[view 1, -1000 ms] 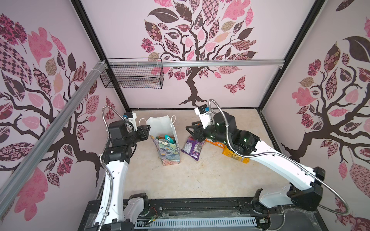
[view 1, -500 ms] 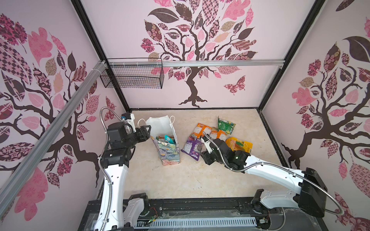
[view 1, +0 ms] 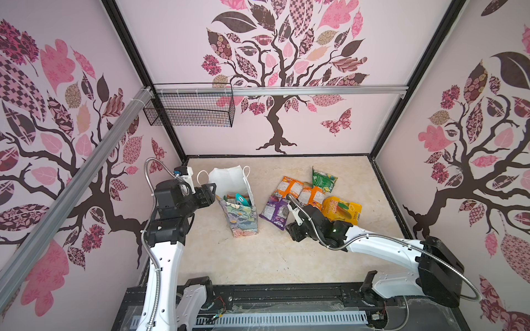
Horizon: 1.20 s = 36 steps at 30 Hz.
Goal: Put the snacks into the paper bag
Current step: 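Move the open right gripper back over the purple Fox's packet, then lower the right gripper onto the purple packet's edge nearest the bag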
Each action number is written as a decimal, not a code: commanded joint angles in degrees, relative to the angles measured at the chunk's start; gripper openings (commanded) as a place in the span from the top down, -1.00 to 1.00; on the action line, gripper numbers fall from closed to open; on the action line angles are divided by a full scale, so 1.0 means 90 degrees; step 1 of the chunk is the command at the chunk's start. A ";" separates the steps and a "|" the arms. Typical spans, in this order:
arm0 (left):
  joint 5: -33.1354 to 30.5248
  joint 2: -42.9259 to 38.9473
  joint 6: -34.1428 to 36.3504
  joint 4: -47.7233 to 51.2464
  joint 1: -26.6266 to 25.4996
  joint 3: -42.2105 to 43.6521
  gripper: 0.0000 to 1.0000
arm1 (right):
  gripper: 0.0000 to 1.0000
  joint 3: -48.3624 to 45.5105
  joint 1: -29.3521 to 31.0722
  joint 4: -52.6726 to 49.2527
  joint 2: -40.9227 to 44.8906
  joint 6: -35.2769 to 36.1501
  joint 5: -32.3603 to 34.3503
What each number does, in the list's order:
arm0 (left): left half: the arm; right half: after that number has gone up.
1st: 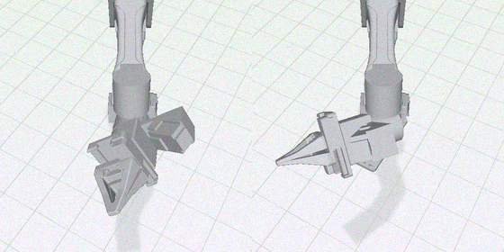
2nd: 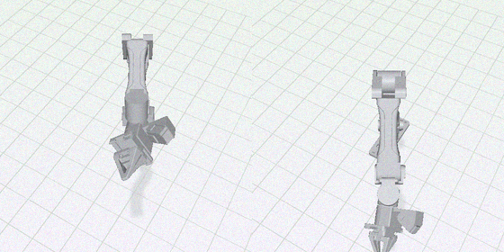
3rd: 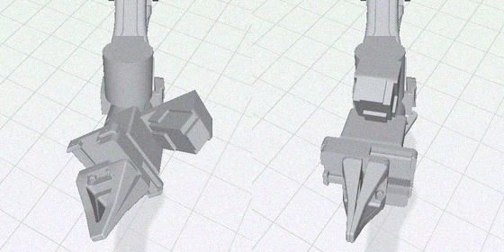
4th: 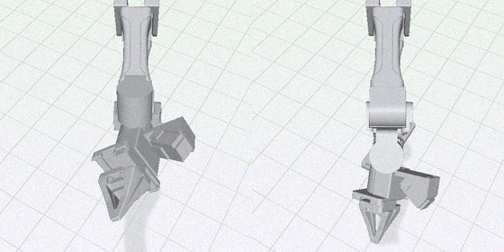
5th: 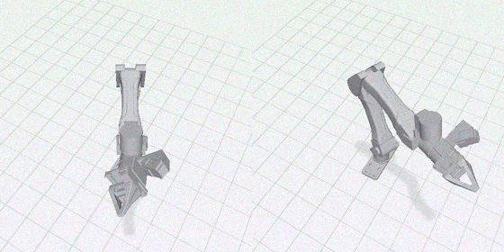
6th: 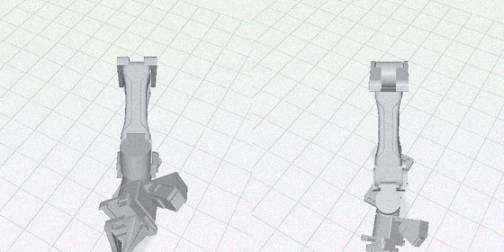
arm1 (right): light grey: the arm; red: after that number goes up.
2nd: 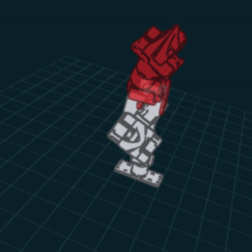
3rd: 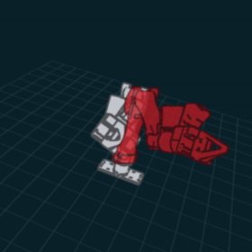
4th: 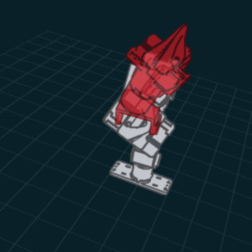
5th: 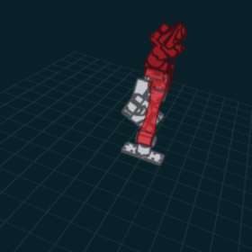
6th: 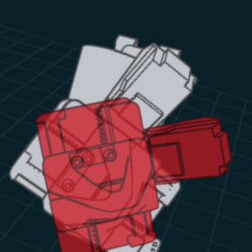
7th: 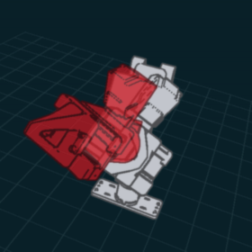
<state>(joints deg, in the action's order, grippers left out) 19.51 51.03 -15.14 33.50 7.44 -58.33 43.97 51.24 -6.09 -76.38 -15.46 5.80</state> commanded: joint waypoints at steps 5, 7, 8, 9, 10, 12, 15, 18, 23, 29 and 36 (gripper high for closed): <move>-0.0059 -0.0051 0.0002 -0.0129 0.0003 0.0214 -0.26 | -0.23 -0.0019 -0.0009 0.0164 -0.0312 -0.0050 0.0058; -0.0049 -0.0071 0.0012 -0.0136 0.0003 0.0224 -0.27 | -0.23 -0.0053 -0.0007 0.0251 -0.0412 -0.0041 0.0063; -0.0063 -0.0086 -0.0005 -0.0170 -0.0003 0.0257 -0.27 | -0.23 -0.0035 -0.0002 0.0266 -0.0506 -0.0031 0.0085; -0.0058 -0.0086 -0.0017 -0.0202 -0.0002 0.0277 -0.27 | -0.23 0.0004 -0.0001 0.0236 -0.0591 -0.0011 0.0100; -0.0058 -0.0091 -0.0027 -0.0207 0.0006 0.0288 -0.27 | -0.22 0.0109 -0.0009 0.0139 -0.0705 0.0021 0.0135; 0.0015 -0.0082 -0.0021 -0.0179 0.0062 0.0270 -0.27 | -0.21 0.0306 -0.0004 -0.0071 -0.0866 0.0055 0.0163; 0.0123 -0.0109 -0.0069 -0.0250 0.0165 0.0285 -0.28 | -0.21 0.0408 -0.0003 -0.0157 -0.1070 0.0067 0.0150; 0.0154 -0.0134 -0.0135 -0.0342 0.0179 0.0346 -0.29 | -0.20 0.0526 -0.0010 -0.0167 -0.1318 0.0109 0.0097; 0.0352 -0.0047 -0.0130 -0.0300 0.0195 0.0303 -0.29 | -0.14 0.0873 0.0038 -0.0173 -0.1701 0.0161 -0.0070; 0.0429 -0.0083 -0.0157 -0.0343 0.0280 0.0310 -0.29 | -0.13 0.1263 0.0139 -0.0271 -0.2016 0.0340 0.0078; 0.0557 -0.0059 -0.0193 -0.0404 0.0289 0.0338 -0.28 | 0.00 0.1609 0.0405 -0.0348 -0.2395 0.0784 0.0378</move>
<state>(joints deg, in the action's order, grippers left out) 23.29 50.63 -16.69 31.77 9.74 -56.77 56.07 53.49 -8.56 -96.27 -11.35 7.38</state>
